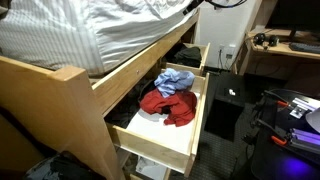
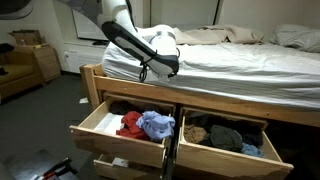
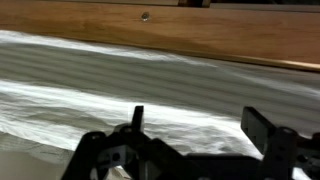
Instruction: Remove the blue shirt from the top most drawer on the right and put it inside the topmost drawer on the left
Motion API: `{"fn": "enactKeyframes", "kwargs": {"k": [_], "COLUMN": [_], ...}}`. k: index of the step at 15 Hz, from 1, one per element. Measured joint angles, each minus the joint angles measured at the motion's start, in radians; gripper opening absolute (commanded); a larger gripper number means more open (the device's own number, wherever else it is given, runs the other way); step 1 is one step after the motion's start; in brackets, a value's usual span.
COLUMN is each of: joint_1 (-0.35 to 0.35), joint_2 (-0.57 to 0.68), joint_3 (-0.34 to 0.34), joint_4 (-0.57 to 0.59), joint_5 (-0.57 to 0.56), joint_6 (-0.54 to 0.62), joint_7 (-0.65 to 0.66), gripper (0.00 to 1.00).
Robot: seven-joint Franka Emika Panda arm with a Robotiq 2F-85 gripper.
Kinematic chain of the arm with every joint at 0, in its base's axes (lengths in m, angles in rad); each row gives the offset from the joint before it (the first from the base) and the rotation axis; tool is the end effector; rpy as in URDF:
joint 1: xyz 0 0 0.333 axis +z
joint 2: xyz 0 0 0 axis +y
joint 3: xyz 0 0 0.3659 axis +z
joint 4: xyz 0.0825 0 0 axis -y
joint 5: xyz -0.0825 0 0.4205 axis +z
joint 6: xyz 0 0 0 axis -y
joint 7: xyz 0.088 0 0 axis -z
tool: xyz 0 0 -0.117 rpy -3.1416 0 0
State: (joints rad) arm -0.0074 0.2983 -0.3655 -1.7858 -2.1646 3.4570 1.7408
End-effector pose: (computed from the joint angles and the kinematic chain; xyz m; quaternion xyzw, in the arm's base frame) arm 0.6299 -0.1186 0.4250 0.8943 0.1187 0.4190 0.1028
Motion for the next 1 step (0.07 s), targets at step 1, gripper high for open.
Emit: {"fn": "enactKeyframes", "kwargs": {"k": [1], "joint_1": [0.0], "joint_2": [-0.004], "joint_3": [0.002], "joint_4": [0.0], "joint_5": [0.0], "joint_6": [0.0], "joint_7": [0.0], "gripper": [0.98]}}
